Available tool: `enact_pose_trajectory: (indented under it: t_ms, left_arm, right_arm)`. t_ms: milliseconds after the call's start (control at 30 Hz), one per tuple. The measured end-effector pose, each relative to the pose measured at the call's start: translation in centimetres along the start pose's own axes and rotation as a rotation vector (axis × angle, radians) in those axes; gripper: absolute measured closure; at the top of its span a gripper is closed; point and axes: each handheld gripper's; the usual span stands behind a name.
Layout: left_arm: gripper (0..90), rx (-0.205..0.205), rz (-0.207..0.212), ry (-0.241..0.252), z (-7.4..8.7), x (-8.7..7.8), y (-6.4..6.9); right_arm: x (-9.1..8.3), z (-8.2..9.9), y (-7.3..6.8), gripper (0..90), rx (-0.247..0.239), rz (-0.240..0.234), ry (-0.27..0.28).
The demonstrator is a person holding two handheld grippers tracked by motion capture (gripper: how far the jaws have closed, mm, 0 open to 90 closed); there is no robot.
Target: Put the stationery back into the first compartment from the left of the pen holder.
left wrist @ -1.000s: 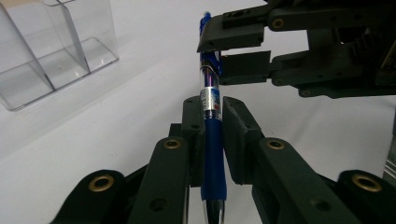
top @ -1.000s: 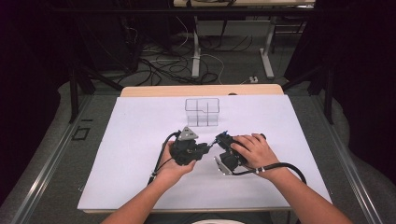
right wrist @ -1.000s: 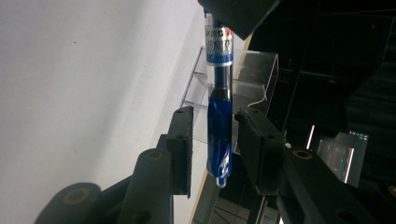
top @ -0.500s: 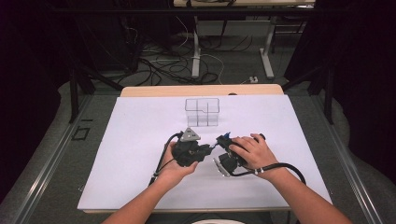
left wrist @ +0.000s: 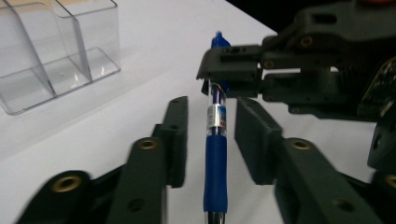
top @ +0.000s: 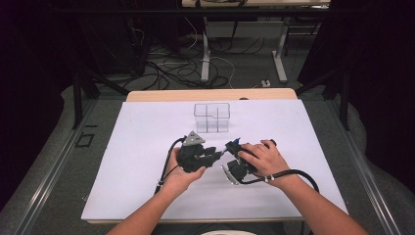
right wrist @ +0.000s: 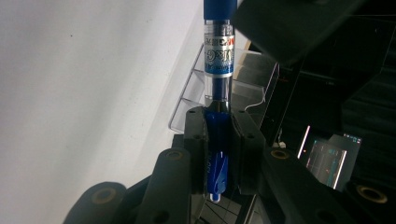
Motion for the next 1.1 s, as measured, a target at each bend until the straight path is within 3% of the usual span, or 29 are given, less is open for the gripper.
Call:
enact_pose_trajectory:
  t_ms: [100,300,367,500,600,700,833,1100]
  left_arm:
    - [58.5,-0.015,-0.011,0.023,0.0,-0.9,-0.4]
    - [46.7,-0.050,-0.065,0.096,0.3,-2.8,-1.7]
    - [45.0,-0.056,-0.087,0.126,0.4,-3.3,-2.3]
    - [37.4,-0.043,-0.159,0.144,0.8,-4.3,-3.6]
    - [33.5,-0.051,-0.190,0.149,1.1,-5.2,-4.5]
    - [30.7,-0.041,-0.227,0.147,1.5,-6.0,-5.3]
    - [30.0,-0.068,-0.266,0.148,2.2,-6.9,-6.2]
    - [29.8,-0.109,-0.294,0.164,3.1,-8.2,-7.1]
  right_arm:
    - [0.2,-0.1,0.0,79.2,0.030,0.000,-0.001]
    - [0.5,-0.5,0.8,79.2,0.034,0.011,0.021]
    - [0.6,-0.5,0.9,79.3,0.035,0.015,0.027]
    - [0.9,-0.7,1.3,79.3,0.077,0.021,0.043]
    - [1.3,-0.8,1.8,79.3,0.098,0.020,0.062]
    - [1.5,-0.6,2.2,79.4,0.169,0.018,0.069]
    - [2.1,-0.1,3.0,79.4,0.262,0.030,0.086]
    - [4.0,1.1,4.7,79.4,0.474,-0.002,0.079]
Point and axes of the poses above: each handheld gripper's, and its own axes: x roughly forward along the jaws, z roughly out of its underside, y roughly to its right, and after that the axes turned 11 degrees about z, right-handed
